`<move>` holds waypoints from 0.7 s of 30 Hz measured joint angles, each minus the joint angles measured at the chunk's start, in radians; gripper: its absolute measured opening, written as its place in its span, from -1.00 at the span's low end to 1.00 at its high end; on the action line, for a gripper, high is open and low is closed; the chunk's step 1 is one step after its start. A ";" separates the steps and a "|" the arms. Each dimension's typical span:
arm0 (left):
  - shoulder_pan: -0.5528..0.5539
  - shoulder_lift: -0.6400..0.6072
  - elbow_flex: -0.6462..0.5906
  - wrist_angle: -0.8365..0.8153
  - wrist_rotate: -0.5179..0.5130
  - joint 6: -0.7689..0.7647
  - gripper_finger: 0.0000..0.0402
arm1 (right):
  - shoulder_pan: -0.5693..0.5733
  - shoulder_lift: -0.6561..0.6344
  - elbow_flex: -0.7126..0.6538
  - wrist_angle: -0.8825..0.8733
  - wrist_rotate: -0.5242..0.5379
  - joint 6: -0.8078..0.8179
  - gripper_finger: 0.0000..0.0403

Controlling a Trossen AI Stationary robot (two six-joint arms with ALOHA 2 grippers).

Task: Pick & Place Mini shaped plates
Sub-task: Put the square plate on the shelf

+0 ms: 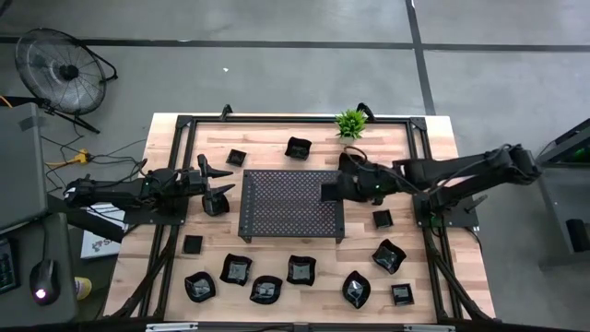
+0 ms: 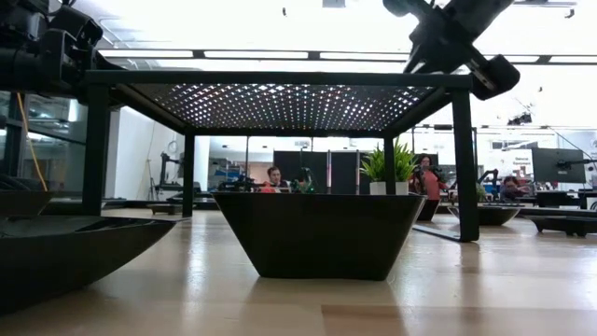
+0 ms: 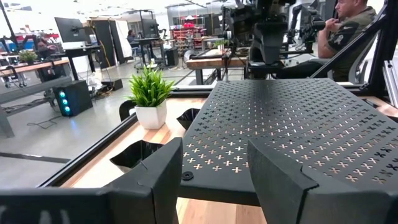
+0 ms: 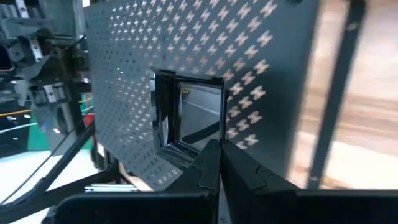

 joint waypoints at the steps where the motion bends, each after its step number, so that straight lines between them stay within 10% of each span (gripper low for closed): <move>1: 0.000 0.000 0.000 0.000 0.000 0.000 -0.12 | 0.007 0.013 0.000 0.021 0.005 0.008 -0.99; 21: 0.000 0.000 0.000 0.000 0.000 0.000 -0.12 | 0.039 0.085 0.000 0.038 0.032 0.061 -0.98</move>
